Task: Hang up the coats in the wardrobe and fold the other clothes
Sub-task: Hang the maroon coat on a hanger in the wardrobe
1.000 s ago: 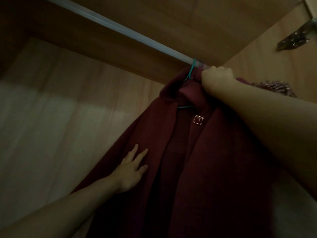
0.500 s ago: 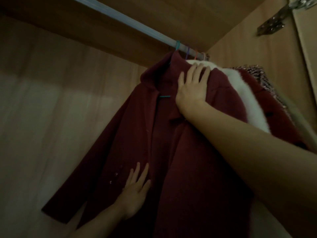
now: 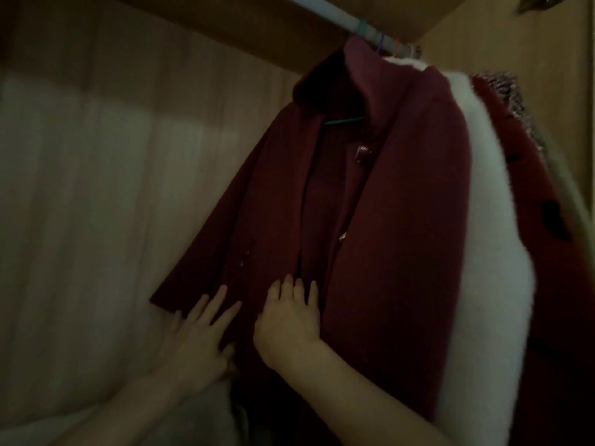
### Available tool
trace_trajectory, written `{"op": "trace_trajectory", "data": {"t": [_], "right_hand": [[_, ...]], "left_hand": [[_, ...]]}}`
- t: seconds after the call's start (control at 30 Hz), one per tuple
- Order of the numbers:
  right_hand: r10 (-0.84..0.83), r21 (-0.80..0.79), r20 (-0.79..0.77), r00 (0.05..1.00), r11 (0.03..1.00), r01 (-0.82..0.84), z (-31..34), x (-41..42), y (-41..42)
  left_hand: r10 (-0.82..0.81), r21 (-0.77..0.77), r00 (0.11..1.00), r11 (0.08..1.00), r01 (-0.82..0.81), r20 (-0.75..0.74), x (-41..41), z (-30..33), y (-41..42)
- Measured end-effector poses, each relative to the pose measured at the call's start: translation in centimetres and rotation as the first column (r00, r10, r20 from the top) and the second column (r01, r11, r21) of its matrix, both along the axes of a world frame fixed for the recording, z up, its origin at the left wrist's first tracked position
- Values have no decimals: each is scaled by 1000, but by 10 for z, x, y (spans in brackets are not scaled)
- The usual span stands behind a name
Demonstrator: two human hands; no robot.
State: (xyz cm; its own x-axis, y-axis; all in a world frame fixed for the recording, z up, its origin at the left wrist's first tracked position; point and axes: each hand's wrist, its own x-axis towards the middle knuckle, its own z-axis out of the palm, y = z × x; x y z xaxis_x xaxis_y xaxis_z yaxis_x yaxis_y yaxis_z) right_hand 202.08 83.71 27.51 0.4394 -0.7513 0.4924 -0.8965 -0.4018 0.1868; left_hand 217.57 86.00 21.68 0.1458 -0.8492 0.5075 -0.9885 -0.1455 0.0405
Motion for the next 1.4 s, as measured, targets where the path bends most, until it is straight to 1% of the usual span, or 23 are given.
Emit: {"op": "trace_trajectory", "data": {"t": [0.07,0.17,0.27,0.4,0.6,0.77,0.83,0.97,1.1,1.27,1.4], "right_hand": [[65,50,-6,998,997,-65,-18,0,13],[169,95,44,985,980,-173,-46,-1,27],[250,92,88,964,962,-258,-72,-7,39],[335,94,109,936,934,-345,-95,-25,58],[481,122,88,873,864,-488,-123,-62,94],[569,182,115,814,794,-581,-152,-88,119],[597,195,154,787,763,-616,-159,-97,127],[612,176,285,738,723,-668,-167,-111,142],[617,112,312,723,731,-673,-170,-130,159],[558,69,338,758,788,-612,-170,-160,184],[473,50,342,812,854,-519,-169,-189,206]], "left_hand": [[20,36,1000,999,-19,-22,7,-11,24],[64,46,997,997,-61,-53,11,-22,63],[111,73,992,992,-107,-52,9,-33,97],[137,66,989,989,-134,-49,-1,-50,130],[118,74,990,991,-113,-71,-43,-74,157],[151,114,985,983,-141,-80,-82,-97,180],[174,142,982,976,-162,-76,-94,-102,190],[206,205,975,961,-186,-84,-108,-106,213],[197,232,976,958,-171,-94,-120,-111,236],[105,168,991,982,-91,-78,-141,-108,251],[-36,156,997,987,47,-75,-167,-105,253]]}}
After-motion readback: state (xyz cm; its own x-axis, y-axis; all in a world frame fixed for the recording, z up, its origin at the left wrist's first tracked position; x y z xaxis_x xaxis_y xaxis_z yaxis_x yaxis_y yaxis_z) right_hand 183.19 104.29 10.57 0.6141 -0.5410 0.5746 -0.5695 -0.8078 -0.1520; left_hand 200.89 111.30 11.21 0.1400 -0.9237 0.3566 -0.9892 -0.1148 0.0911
